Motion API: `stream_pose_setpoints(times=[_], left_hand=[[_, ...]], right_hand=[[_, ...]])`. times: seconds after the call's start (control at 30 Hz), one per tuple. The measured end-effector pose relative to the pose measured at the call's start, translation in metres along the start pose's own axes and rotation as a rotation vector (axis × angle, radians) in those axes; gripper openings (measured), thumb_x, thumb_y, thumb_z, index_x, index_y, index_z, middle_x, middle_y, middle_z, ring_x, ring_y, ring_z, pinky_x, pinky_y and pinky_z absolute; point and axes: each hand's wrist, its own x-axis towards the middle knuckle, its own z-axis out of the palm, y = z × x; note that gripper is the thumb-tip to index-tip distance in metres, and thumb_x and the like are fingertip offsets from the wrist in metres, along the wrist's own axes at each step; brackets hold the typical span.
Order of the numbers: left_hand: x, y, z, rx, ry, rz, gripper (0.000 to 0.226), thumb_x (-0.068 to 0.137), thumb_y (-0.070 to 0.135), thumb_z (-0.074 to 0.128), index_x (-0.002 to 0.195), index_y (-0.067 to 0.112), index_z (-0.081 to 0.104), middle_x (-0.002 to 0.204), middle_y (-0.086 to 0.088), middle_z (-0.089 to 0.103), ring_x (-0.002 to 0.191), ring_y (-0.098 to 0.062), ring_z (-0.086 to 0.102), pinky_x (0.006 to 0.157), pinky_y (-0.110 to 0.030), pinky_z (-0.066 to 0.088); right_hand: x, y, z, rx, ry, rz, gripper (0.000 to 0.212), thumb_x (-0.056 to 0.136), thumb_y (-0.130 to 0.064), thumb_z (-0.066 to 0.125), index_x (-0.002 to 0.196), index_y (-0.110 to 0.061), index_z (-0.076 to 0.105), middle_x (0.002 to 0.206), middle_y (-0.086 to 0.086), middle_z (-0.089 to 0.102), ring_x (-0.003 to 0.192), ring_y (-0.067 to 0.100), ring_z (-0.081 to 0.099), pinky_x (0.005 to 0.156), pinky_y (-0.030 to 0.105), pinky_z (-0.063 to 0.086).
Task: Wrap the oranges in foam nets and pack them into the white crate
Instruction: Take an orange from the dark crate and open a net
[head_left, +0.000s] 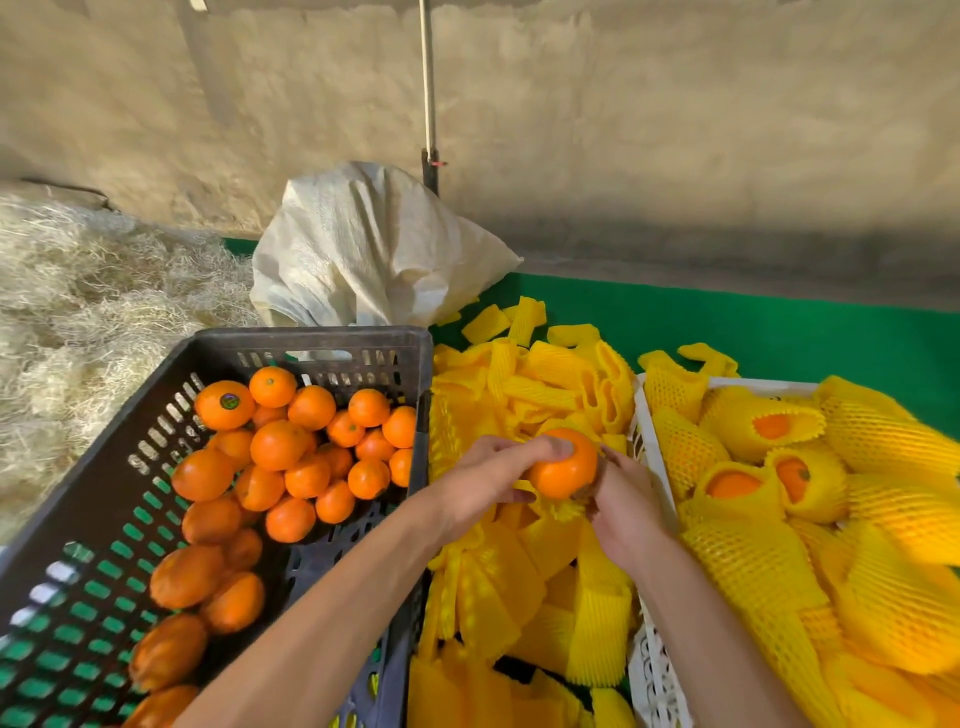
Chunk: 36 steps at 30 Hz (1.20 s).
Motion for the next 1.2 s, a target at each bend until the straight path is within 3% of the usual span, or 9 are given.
stream_pose_setpoints(times=[0.17,0.27,0.4,0.53,0.7,0.83,0.93,1.03,1.2], left_hand=[[0.007,0.001,-0.003,-0.185,0.208,-0.067,0.097,0.060,0.069,0.077,0.137,0.015,0.054,0.130,-0.007,0.064,0.115,-0.023,0.066,0.084,-0.040,0.064],[0.010,-0.001,-0.008,-0.131,0.360,-0.020,0.076,0.067,0.065,0.080,0.122,0.015,0.062,0.120,0.001,0.064,0.108,-0.015,0.065,0.086,-0.041,0.065],[0.010,-0.008,-0.004,0.144,0.378,0.162,0.053,0.080,0.052,0.083,0.119,0.019,0.068,0.113,0.001,0.070,0.096,-0.013,0.070,0.082,-0.036,0.064],[0.010,-0.015,0.009,0.455,0.326,0.331,0.045,0.075,0.043,0.086,0.111,0.026,0.066,0.111,0.004,0.057,0.094,-0.018,0.062,0.072,-0.025,0.052],[0.012,-0.016,0.003,0.452,0.425,0.363,0.051,0.082,0.041,0.085,0.124,0.023,0.062,0.118,0.000,0.057,0.103,-0.017,0.057,0.081,-0.029,0.053],[0.015,-0.018,-0.002,0.261,0.486,0.254,0.046,0.083,0.011,0.078,0.113,0.019,0.043,0.086,-0.003,0.054,0.059,-0.008,0.050,0.046,-0.022,0.037],[0.018,-0.017,-0.005,0.130,0.505,0.279,0.040,0.088,0.007,0.071,0.114,0.014,0.042,0.078,-0.002,0.048,0.043,-0.002,0.036,0.039,-0.021,0.029],[0.013,-0.015,-0.001,0.158,0.432,0.398,0.029,0.088,0.003,0.072,0.107,0.009,0.051,0.080,-0.004,0.053,0.053,-0.004,0.042,0.045,-0.023,0.036],[0.004,-0.006,0.005,0.032,0.249,0.549,0.026,0.104,0.027,0.061,0.126,0.014,0.068,0.120,-0.003,0.070,0.102,-0.016,0.069,0.079,-0.029,0.060]], right_hand=[[-0.001,0.002,0.003,-0.026,-0.027,-0.129,0.016,0.093,-0.024,0.073,0.107,-0.019,0.073,0.081,0.007,0.071,0.060,0.013,0.058,0.056,0.028,0.052],[-0.003,0.003,-0.001,-0.315,-0.021,-0.314,0.010,0.095,-0.034,0.069,0.101,-0.026,0.072,0.062,0.008,0.068,0.048,0.019,0.063,0.053,0.028,0.054],[-0.009,0.005,0.001,-0.525,0.060,-0.520,0.042,0.100,-0.048,0.057,0.076,-0.015,0.064,0.052,0.012,0.055,0.045,0.017,0.054,0.043,0.026,0.043],[-0.014,-0.002,-0.001,-0.623,0.159,-0.757,0.027,0.102,-0.040,0.056,0.082,-0.022,0.064,0.071,-0.007,0.055,0.065,0.005,0.051,0.055,0.013,0.036],[-0.019,0.003,0.000,-0.755,0.037,-0.981,0.018,0.100,-0.025,0.064,0.105,-0.011,0.074,0.093,-0.008,0.059,0.081,0.004,0.056,0.068,0.011,0.042],[-0.019,-0.003,-0.002,-0.802,0.019,-1.050,0.028,0.103,-0.027,0.050,0.119,-0.016,0.070,0.116,-0.007,0.059,0.108,0.008,0.058,0.082,0.026,0.053],[-0.017,-0.004,-0.007,-1.030,-0.171,-1.008,0.067,0.088,-0.026,0.058,0.152,-0.034,0.039,0.160,-0.016,0.028,0.148,0.005,0.025,0.116,0.030,0.030],[-0.019,-0.001,-0.005,-1.100,-0.210,-0.925,0.090,0.085,-0.032,0.075,0.157,-0.040,0.021,0.164,-0.019,0.017,0.151,0.005,0.017,0.119,0.033,0.028],[-0.023,-0.021,-0.010,-1.303,0.193,-1.018,0.082,0.083,-0.042,0.078,0.153,-0.028,0.037,0.157,-0.004,0.039,0.139,0.022,0.040,0.112,0.037,0.040]])
